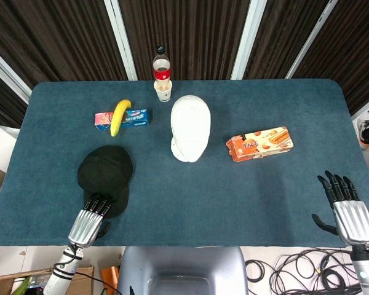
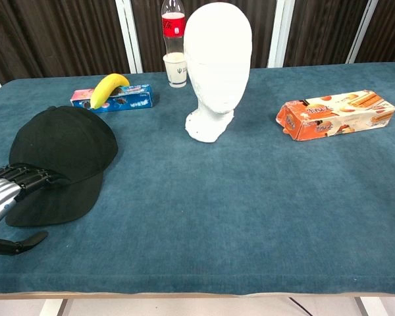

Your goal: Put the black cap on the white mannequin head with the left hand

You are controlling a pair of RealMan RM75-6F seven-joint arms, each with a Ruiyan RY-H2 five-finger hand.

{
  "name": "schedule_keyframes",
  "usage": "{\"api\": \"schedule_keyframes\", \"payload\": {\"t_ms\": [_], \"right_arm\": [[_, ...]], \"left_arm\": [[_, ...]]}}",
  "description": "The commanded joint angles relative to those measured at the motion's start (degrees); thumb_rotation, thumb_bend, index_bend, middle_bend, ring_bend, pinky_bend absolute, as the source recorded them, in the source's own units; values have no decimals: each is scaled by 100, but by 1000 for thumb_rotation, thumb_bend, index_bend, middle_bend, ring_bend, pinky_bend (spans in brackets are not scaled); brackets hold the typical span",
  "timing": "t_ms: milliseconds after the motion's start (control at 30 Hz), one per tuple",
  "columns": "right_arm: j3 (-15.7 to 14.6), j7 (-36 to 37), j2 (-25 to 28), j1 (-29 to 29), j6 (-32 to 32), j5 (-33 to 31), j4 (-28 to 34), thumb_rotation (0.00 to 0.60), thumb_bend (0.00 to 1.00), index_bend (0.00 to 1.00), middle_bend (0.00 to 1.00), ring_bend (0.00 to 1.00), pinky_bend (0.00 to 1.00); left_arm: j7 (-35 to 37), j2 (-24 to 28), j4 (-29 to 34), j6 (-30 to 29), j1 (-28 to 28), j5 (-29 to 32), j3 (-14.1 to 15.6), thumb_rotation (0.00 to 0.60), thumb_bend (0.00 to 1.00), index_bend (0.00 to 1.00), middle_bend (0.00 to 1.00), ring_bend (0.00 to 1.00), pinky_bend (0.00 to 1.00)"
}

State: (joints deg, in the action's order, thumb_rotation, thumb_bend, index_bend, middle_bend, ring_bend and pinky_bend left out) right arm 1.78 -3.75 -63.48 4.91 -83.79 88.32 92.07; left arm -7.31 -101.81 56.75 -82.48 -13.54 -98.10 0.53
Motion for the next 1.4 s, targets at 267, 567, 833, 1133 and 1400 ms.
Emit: {"api": "schedule_keyframes", "payload": {"t_ms": [267, 567, 833, 1133, 1400], "right_arm": [[8, -81, -36, 47, 74, -6, 29, 600, 171, 0, 0, 0, 0], [-24, -172, -57, 73, 141, 6, 36, 600, 171, 0, 0, 0, 0], [-36, -169, -39, 70, 157, -4, 40, 600, 171, 0, 0, 0, 0], [-53, -108, -2, 68, 157, 18, 51, 600, 171, 0, 0, 0, 0], [-79, -58, 31, 63, 158, 52, 53, 600, 171, 0, 0, 0, 0]], "left_arm": [[-302, -276, -527, -61, 1, 92, 38, 600, 303, 275, 273, 217, 185], [-265, -788, -1545, -356, -116, 27, 16, 600, 302, 338, 339, 277, 228], [59, -1346, -2800, -634, -285, 48, -53, 600, 302, 397, 410, 333, 271], [537, -1799, -3835, -910, -495, 103, -69, 600, 378, 575, 556, 464, 391], [951, -2090, -4663, -1367, -735, 222, -146, 600, 430, 704, 678, 575, 502]]}}
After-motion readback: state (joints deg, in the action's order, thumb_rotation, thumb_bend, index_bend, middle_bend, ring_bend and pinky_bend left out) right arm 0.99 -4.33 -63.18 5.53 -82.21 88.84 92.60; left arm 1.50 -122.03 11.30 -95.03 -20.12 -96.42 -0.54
